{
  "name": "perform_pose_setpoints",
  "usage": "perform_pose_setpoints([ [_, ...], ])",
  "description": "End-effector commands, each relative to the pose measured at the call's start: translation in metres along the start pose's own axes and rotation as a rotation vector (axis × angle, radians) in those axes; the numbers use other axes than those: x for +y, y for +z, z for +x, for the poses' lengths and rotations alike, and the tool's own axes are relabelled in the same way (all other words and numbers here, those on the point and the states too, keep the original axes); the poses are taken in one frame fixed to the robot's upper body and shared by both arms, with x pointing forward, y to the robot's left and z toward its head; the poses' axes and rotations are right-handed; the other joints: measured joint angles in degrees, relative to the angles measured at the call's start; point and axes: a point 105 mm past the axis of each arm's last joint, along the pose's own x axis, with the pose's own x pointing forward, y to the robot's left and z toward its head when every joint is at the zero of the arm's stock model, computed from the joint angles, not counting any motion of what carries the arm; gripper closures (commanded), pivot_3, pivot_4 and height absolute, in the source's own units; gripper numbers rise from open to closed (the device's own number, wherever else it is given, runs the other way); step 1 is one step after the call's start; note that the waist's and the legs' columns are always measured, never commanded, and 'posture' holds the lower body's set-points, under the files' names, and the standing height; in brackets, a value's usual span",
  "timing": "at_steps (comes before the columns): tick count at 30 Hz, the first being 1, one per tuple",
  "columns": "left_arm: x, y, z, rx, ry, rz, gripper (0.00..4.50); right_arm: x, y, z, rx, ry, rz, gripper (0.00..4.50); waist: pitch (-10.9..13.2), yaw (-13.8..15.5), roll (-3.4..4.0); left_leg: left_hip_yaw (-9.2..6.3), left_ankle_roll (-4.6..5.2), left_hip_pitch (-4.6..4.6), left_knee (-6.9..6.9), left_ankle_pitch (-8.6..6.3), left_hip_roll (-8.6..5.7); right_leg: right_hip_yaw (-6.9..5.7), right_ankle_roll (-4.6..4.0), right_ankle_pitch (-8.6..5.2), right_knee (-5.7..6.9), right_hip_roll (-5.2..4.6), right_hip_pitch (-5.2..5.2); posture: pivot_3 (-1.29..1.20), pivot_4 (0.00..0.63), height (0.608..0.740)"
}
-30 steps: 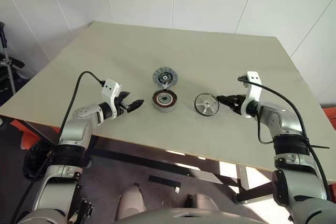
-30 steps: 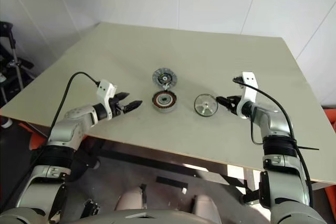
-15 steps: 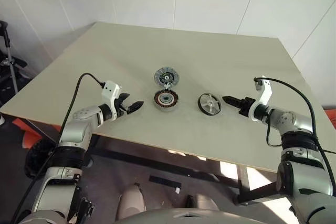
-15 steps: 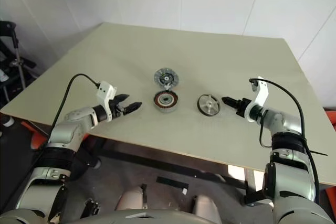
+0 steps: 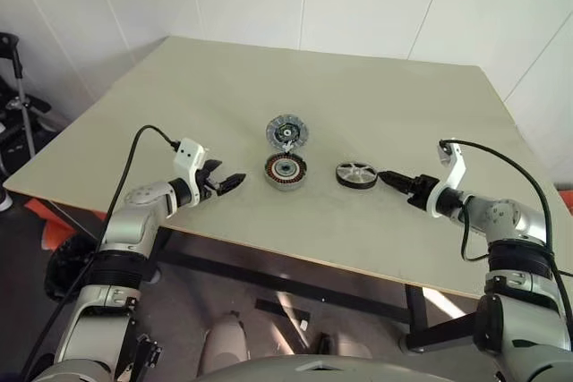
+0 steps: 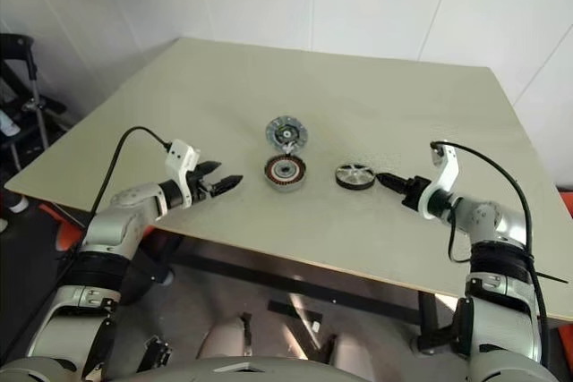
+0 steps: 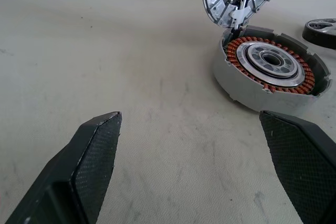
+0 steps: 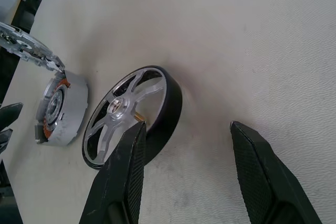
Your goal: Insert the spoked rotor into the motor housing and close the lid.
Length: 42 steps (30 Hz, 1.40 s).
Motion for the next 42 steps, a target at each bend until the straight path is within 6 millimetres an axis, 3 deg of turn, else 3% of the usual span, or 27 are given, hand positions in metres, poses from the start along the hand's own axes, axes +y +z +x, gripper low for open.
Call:
perform_pose_setpoints([
  [1, -0.002, 0.015, 0.0, -0.038, -0.011, 0.05, 0.03, 0.012, -0.001, 0.005, 0.006, 0.038, 0.005, 1.63, 0.0, 0.0, 0.0, 0.0, 0.0, 0.02, -0.01, 0.0, 0.0, 0.01, 0.0, 0.0, 0.0, 0.0, 0.0, 0.0, 0.0, 0.74],
  [14, 0.0, 0.016, -0.002, -0.042, 0.002, 0.061, 0.03, 0.04, -0.016, 0.013, 0.049, 0.117, 0.042, 1.63, 0.0, 0.0, 0.0, 0.0, -0.17, 0.01, -0.12, 0.1, -0.02, 0.02, 0.0, 0.0, -0.03, 0.01, -0.04, 0.0, 0.0, 0.74],
  [30, 0.0, 0.016, -0.002, -0.042, 0.008, 0.077, 0.03, 0.045, -0.02, 0.036, 0.008, 0.079, 0.081, 1.63, 0.0, -0.4, 0.0, 0.0, -0.22, 0.09, -0.19, 0.12, -0.01, 0.06, 0.01, -0.01, -0.03, 0.02, -0.04, 0.0, 0.0, 0.74],
  [33, 0.001, 0.015, -0.002, -0.041, 0.012, 0.077, 0.03, 0.046, -0.021, 0.039, -0.001, 0.074, 0.092, 2.22, 0.0, -0.4, 0.0, 0.0, -0.23, 0.09, -0.19, 0.13, -0.03, 0.07, 0.01, -0.01, -0.03, 0.01, -0.03, 0.0, 0.0, 0.74],
  [36, 0.001, 0.015, -0.002, -0.041, 0.014, 0.078, 0.03, 0.048, -0.02, 0.041, -0.008, 0.079, 0.097, 3.11, 0.0, -0.4, 0.0, 0.0, -0.25, 0.09, -0.21, 0.14, -0.02, 0.07, 0.02, -0.01, -0.04, 0.02, -0.05, 0.0, 0.0, 0.74],
  [42, 0.001, 0.015, -0.002, -0.041, 0.011, 0.077, 0.03, 0.052, -0.016, 0.042, -0.027, 0.087, 0.096, 3.11, 0.0, -0.5, 0.0, 0.01, -0.26, 0.1, -0.23, 0.15, -0.02, 0.08, 0.02, -0.01, -0.03, 0.02, -0.05, 0.0, 0.0, 0.74],
])
